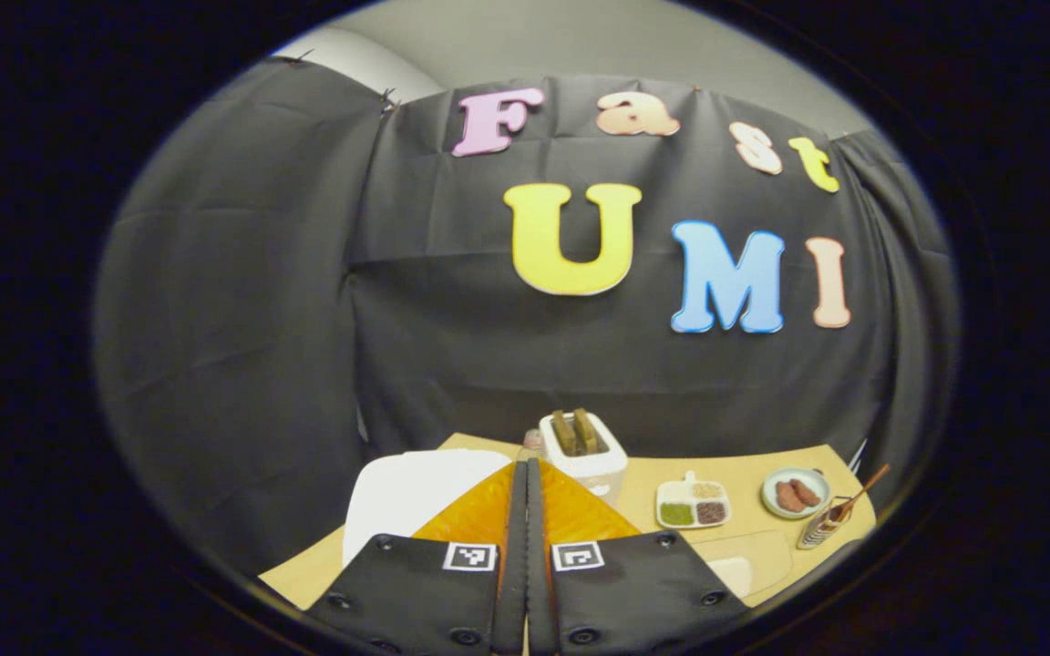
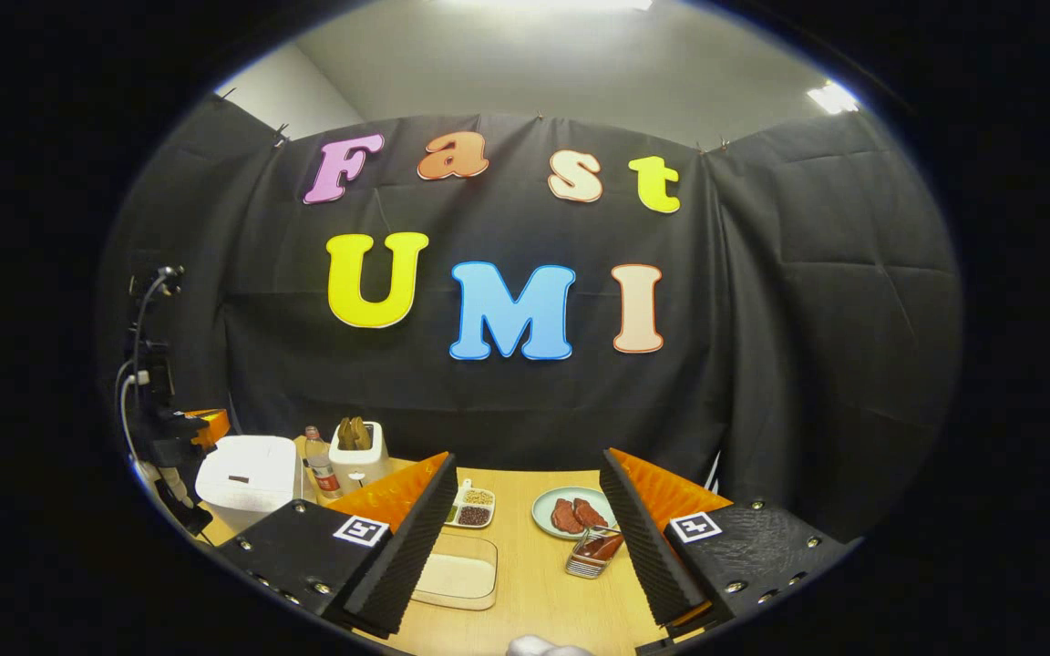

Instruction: Close the left gripper, press the button to open the rice cooker; take a wooden spoon from the chopstick holder with the right hand, scoop a spoonful of rice and pour it into the rice cooker, then put the wooden spoon back into the chopstick holder.

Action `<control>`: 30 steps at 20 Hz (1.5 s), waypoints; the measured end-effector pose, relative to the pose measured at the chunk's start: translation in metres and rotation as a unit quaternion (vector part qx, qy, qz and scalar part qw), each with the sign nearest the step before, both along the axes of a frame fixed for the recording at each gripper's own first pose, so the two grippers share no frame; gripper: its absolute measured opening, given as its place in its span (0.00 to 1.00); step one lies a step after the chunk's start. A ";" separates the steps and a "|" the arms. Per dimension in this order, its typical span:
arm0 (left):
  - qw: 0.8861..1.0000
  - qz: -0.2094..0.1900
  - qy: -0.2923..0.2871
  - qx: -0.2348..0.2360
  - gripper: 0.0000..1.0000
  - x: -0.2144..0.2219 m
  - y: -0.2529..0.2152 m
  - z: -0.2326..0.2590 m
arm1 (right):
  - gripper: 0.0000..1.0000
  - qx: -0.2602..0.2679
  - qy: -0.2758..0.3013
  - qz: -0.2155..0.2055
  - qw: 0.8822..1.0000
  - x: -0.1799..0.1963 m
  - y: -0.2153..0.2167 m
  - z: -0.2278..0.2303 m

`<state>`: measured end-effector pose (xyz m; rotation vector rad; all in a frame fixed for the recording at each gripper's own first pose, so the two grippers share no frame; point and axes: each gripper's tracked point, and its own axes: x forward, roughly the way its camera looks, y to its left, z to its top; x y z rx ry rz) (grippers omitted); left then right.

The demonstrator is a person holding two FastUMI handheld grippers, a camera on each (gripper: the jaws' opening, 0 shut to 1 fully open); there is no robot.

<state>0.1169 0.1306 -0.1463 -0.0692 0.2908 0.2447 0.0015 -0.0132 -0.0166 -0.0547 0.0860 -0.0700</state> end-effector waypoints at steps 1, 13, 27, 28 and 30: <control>1.000 0.016 0.012 0.000 0.08 0.005 0.010 -0.017 | 0.96 -0.005 0.005 -0.002 1.000 0.001 -0.002 -0.002; 0.989 0.087 0.115 0.010 0.09 0.013 0.049 -0.127 | 0.96 -0.005 0.044 -0.003 0.999 0.005 -0.010 -0.027; 0.984 0.086 0.155 -0.005 0.09 0.016 0.044 -0.154 | 0.96 0.002 0.047 0.009 0.999 0.007 -0.010 -0.031; 0.985 0.086 0.152 -0.002 0.09 0.016 0.044 -0.152 | 0.96 0.002 0.048 0.008 0.999 0.006 -0.010 -0.032; 0.986 0.092 0.136 0.016 0.09 0.017 0.049 -0.137 | 0.96 0.006 0.046 0.011 0.999 0.004 -0.009 -0.034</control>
